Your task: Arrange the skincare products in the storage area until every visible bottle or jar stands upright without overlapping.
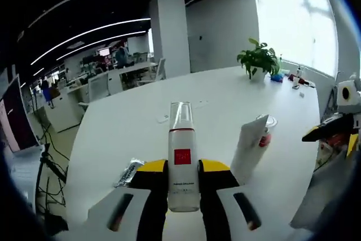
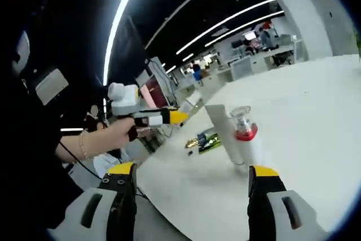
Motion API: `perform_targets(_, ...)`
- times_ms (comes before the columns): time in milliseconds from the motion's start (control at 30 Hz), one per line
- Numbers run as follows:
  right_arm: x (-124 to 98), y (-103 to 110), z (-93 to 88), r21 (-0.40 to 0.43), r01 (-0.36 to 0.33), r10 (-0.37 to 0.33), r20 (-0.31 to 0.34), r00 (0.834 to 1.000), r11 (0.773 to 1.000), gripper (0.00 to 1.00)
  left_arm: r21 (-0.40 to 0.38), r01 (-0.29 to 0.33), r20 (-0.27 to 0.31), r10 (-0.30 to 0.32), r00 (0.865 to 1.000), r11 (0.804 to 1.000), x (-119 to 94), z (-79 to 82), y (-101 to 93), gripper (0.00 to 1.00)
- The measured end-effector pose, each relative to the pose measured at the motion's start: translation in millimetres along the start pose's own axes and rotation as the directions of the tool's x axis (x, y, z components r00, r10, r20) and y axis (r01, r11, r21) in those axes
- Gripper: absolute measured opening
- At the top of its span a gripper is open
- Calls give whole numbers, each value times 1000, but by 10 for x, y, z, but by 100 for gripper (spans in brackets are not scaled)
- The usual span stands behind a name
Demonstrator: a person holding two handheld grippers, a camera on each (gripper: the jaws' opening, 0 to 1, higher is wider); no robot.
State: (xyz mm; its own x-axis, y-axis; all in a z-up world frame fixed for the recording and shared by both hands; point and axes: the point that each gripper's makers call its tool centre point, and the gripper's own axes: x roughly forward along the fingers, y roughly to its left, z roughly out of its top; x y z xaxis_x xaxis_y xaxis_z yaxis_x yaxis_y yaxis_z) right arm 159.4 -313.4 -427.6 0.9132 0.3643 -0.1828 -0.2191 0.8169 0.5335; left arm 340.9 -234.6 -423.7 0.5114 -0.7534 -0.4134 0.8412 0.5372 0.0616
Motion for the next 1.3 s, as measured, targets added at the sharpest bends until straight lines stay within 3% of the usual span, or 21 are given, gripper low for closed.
perform_targets(33, 20, 63, 69, 17, -14, 14, 25, 1000, 1000, 81, 2, -1, 28, 1, 1000, 1000, -169, 85, -76, 16)
perform_targets(167, 84, 273, 389, 52, -59, 51, 137, 989, 997, 64, 48, 5, 99, -10, 995, 999, -376, 307, -318, 16)
perform_targets(267, 158, 449, 575, 102, -122, 100, 193, 976, 987, 64, 141, -18, 134, -1, 991, 990, -469, 415, -434, 16)
perform_targets(367, 244, 599, 700, 119, -173, 143, 230, 963, 978, 62, 133, 4, 154, -25, 988, 991, -550, 481, -566, 16)
perform_targets(567, 456, 728, 738, 131, -211, 178, 228, 957, 969, 56, 171, 57, 187, -89, 978, 984, -700, 605, -873, 16)
perform_targets(700, 520, 722, 789, 199, -224, 168, 262, 950, 954, 56, 233, 65, 208, -115, 971, 970, -798, 694, -1045, 16)
perform_targets(800, 511, 710, 839, 261, -243, 161, 301, 940, 934, 54, 264, 60, 216, -119, 969, 963, -848, 743, -1125, 16)
perform_targets(1067, 526, 774, 843, 263, -270, 185, 308, 933, 926, 45, 316, 47, 224, -122, 967, 948, -901, 776, -1238, 16)
perform_targets(1167, 519, 778, 850, 261, -270, 184, 311, 932, 927, 36, 318, 50, 215, -124, 969, 947, -884, 754, -1243, 16)
perform_targets(1233, 484, 850, 855, 215, -299, 225, 311, 924, 930, 22, 316, 60, 201, -128, 971, 947, -872, 724, -1259, 16)
perform_targets(1300, 498, 779, 825, 179, -245, 188, 284, 940, 953, 14, 305, 72, 193, -136, 972, 950, -869, 688, -1265, 16)
